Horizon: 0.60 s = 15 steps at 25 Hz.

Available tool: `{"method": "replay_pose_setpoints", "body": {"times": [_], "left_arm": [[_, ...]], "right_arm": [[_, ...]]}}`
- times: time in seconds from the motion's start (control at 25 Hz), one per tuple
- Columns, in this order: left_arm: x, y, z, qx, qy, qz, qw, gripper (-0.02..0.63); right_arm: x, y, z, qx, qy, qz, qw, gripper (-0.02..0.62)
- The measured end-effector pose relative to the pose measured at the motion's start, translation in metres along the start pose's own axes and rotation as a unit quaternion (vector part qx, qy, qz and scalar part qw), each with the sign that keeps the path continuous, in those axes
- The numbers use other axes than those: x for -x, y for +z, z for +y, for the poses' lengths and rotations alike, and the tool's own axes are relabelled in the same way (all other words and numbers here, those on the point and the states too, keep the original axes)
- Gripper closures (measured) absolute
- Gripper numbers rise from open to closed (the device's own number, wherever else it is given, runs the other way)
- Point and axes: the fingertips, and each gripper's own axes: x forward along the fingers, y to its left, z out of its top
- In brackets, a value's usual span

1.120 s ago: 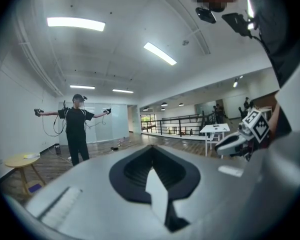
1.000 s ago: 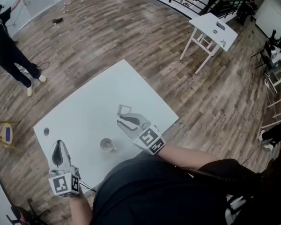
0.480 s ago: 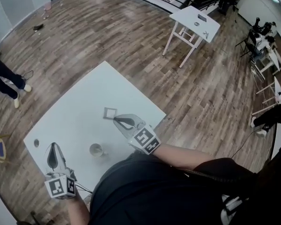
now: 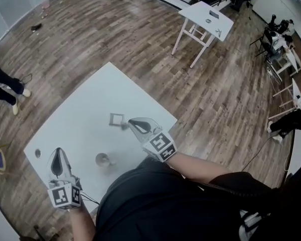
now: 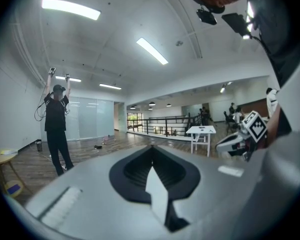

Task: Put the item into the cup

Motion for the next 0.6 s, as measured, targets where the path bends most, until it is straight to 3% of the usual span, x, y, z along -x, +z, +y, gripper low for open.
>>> {"method": "replay_pose_setpoints", "body": {"times": [0.28, 0.6], "left_arm": [[-0.004, 0.005, -0.004, -0.003, -0.001, 0.003, 1.0, 0.606], [0.012, -0.007, 0.007, 0.008, 0.015, 0.026, 0.9995, 0.606]], "right_arm": [[0.005, -0.003, -0.022, -0.013, -0.022, 0.003, 1.0, 0.594], [0.0, -0.012, -0.013, -0.026, -0.015, 0.015, 0.999, 0.594]]}}
